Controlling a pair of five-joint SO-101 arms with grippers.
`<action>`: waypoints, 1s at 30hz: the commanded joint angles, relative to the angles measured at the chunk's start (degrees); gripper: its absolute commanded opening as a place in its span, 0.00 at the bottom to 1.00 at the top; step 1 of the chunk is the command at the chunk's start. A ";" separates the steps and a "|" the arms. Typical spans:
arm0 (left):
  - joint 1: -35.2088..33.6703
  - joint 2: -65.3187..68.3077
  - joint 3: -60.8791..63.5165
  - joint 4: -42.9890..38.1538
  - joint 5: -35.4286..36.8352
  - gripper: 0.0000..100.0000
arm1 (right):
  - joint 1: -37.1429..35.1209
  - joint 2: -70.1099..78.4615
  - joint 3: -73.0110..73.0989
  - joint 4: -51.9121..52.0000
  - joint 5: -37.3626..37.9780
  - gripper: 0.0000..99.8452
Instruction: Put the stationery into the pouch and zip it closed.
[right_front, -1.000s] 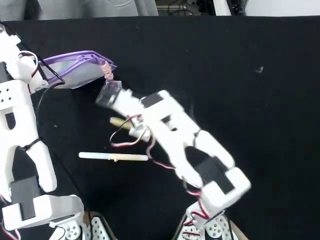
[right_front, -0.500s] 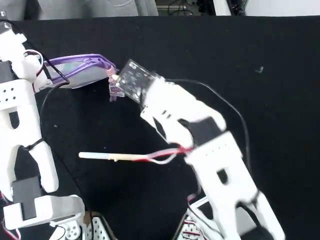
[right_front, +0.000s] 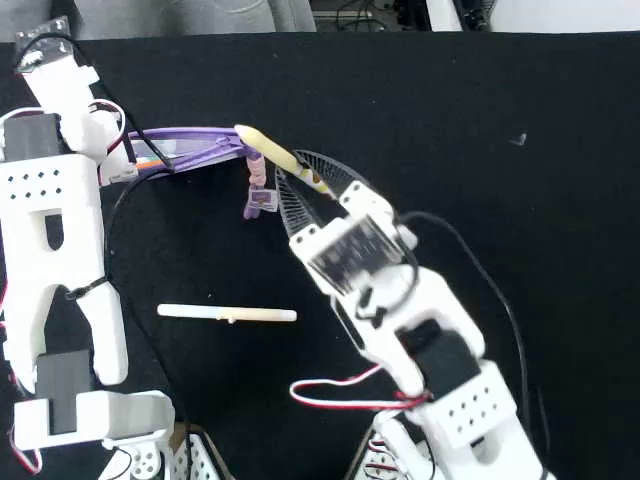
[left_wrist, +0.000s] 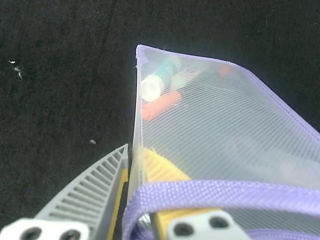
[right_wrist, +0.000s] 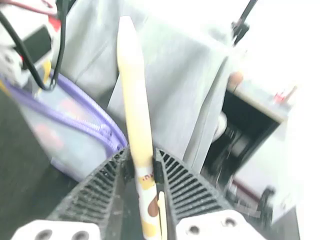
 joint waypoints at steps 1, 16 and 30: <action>0.48 -0.88 -4.79 1.85 -0.09 0.03 | -1.23 -7.34 4.35 -8.44 -0.44 0.01; 3.38 -0.88 -5.32 6.07 -0.09 0.03 | -5.54 -24.22 23.78 -25.05 -11.96 0.01; 7.78 -1.58 -6.46 6.24 0.09 0.03 | -5.80 -31.08 25.01 -27.60 -22.68 0.01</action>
